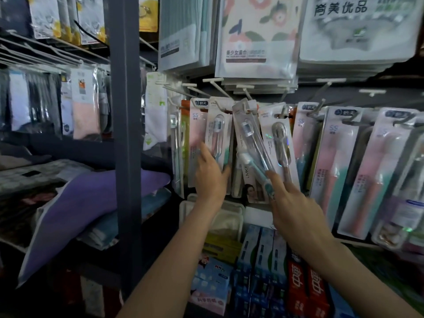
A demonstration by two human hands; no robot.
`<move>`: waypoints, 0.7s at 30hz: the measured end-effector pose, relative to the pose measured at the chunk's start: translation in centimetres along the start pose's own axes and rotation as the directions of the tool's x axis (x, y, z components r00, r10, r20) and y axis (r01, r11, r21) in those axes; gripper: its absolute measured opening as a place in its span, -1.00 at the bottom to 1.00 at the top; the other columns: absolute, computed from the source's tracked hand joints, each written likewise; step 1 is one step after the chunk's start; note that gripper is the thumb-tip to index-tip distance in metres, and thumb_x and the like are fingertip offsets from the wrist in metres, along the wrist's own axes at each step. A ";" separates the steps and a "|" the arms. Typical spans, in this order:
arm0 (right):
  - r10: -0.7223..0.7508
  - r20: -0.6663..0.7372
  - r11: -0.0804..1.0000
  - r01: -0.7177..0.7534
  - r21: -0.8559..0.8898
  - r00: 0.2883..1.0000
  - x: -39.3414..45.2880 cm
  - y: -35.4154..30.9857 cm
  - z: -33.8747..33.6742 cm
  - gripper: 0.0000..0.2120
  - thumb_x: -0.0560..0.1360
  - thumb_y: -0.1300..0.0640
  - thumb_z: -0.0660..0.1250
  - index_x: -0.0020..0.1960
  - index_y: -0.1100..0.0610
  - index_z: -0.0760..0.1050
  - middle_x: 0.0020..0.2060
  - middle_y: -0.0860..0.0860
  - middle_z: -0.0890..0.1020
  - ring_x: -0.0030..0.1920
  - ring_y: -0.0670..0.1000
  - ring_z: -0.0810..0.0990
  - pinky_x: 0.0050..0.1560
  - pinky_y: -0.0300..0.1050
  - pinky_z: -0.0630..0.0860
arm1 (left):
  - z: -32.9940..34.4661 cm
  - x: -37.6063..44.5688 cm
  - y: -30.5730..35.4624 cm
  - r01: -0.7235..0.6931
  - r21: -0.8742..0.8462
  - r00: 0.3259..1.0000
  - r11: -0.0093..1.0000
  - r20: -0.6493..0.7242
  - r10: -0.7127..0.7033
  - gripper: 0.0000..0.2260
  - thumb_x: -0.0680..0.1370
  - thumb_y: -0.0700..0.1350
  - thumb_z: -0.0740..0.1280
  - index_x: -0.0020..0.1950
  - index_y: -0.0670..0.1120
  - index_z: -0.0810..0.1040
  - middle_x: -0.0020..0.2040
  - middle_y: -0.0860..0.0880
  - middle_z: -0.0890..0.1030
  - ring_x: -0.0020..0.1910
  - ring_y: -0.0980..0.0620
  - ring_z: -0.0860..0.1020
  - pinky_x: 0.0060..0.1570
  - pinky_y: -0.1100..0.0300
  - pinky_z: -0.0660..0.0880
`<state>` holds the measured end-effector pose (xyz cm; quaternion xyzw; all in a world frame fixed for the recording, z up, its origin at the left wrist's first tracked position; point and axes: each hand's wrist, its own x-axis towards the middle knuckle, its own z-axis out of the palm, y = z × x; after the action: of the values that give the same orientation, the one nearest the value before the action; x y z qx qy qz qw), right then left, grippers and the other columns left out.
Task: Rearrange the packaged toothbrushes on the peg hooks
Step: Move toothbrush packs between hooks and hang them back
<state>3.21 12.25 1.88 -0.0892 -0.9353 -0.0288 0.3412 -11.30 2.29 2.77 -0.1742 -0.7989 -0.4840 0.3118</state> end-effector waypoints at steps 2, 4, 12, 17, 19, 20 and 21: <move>-0.008 0.002 1.000 0.008 0.018 1.000 0.0 0.2 0.0 -0.48 0.55 0.24 0.14 0.41 0.02 0.00 0.13 0.07 0.48 -0.13 0.16 0.58 -0.29 -0.03 0.47 | 0.5 0.3 0.0 0.035 0.012 0.999 0.999 -0.007 -0.035 -0.20 0.48 -0.03 0.38 0.50 -0.14 -0.09 0.38 -0.18 0.30 0.26 -0.16 0.42 0.11 0.01 0.43; -0.019 0.002 0.999 0.019 0.028 1.000 0.0 0.2 0.1 -0.50 0.56 0.23 0.14 0.41 0.03 0.01 0.12 0.07 0.48 -0.14 0.16 0.58 -0.31 -0.05 0.46 | 0.9 0.7 0.0 0.043 0.014 0.999 0.999 -0.006 -0.043 -0.15 0.45 0.00 0.41 0.50 -0.15 -0.12 0.39 -0.18 0.29 0.28 -0.18 0.40 0.14 -0.01 0.41; 0.001 0.022 1.000 -0.001 0.012 1.000 0.1 0.3 0.3 -0.47 0.56 0.23 0.14 0.41 0.02 -0.04 0.14 0.05 0.47 -0.09 0.16 0.56 -0.31 -0.10 0.38 | 0.7 0.9 -0.3 0.048 0.000 0.997 0.999 -0.060 -0.048 -0.40 0.44 -0.13 0.42 0.35 -0.16 0.17 0.22 -0.16 0.45 0.13 -0.16 0.50 -0.02 0.02 0.48; 0.019 0.022 0.999 -0.018 -0.046 1.000 -0.1 -0.1 0.4 -0.46 0.55 0.25 0.13 0.43 0.04 -0.04 0.13 0.05 0.47 -0.08 0.16 0.55 -0.30 -0.12 0.30 | -2.5 1.0 -1.1 -0.026 0.110 0.999 0.994 0.031 0.022 -0.50 0.44 -0.17 0.41 0.27 -0.17 0.22 0.15 -0.18 0.48 0.05 -0.18 0.53 -0.15 0.11 0.42; 0.024 0.029 0.999 -0.023 -0.035 0.999 -0.2 -0.2 0.5 -0.46 0.54 0.26 0.14 0.43 0.05 -0.01 0.15 0.06 0.48 -0.04 0.18 0.55 -0.27 -0.11 0.29 | -4.2 1.5 -1.2 -0.046 0.186 0.998 0.981 0.049 0.038 -0.48 0.44 -0.18 0.41 0.30 -0.19 0.22 0.17 -0.21 0.47 0.10 -0.20 0.50 -0.08 0.07 0.41; 0.027 0.036 0.999 -0.027 -0.020 0.999 -0.2 -0.2 0.6 -0.46 0.54 0.27 0.14 0.42 0.05 0.00 0.16 0.07 0.48 -0.03 0.19 0.55 -0.27 -0.10 0.29 | -4.9 1.8 -1.3 -0.062 0.210 0.997 0.976 0.058 0.051 -0.47 0.44 -0.18 0.41 0.30 -0.20 0.23 0.18 -0.21 0.46 0.11 -0.21 0.49 -0.08 0.06 0.40; 0.030 0.042 1.000 -0.030 -0.007 0.999 -0.2 -0.3 0.7 -0.46 0.54 0.27 0.14 0.43 0.05 0.00 0.16 0.07 0.48 -0.02 0.19 0.55 -0.27 -0.09 0.31 | -5.5 2.0 -1.3 -0.079 0.226 0.996 0.971 0.068 0.065 -0.47 0.43 -0.18 0.41 0.29 -0.20 0.23 0.17 -0.22 0.46 0.11 -0.21 0.48 -0.09 0.05 0.40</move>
<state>2.86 12.03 1.21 -0.1051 -0.9407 -0.0249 0.3216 -11.76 -3.24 5.06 -0.1806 -0.8515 -0.3717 0.3228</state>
